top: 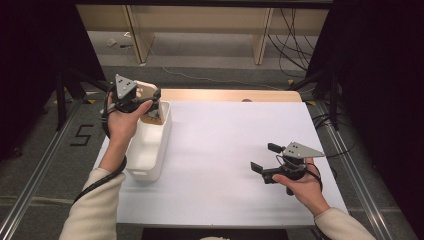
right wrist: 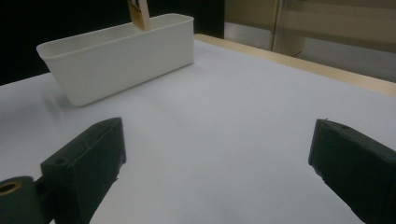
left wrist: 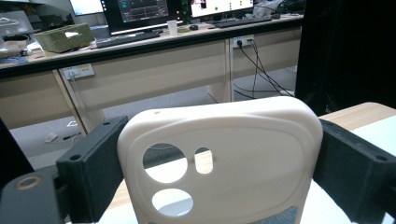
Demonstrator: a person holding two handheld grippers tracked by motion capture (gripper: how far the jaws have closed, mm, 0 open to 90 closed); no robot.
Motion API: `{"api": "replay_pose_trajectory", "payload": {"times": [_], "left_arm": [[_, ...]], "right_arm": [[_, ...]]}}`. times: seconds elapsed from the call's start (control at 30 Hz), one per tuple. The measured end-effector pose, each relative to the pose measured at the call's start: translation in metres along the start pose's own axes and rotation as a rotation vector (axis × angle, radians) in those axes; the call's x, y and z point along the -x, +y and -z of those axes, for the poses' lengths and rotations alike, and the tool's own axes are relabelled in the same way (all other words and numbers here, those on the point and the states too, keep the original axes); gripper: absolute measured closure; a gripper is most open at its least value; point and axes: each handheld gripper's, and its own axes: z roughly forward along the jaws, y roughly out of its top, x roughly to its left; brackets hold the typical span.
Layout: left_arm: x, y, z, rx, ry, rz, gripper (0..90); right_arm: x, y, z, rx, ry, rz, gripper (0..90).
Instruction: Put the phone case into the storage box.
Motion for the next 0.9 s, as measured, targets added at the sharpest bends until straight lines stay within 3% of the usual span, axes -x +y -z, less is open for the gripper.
{"api": "replay_pose_trajectory", "payload": {"times": [0.9], "left_arm": [[-0.004,-0.008,-0.017,-0.026,0.004,0.006,9.8]], "right_arm": [[0.0,0.0,-0.002,-0.002,-0.002,0.0,5.3]]}}
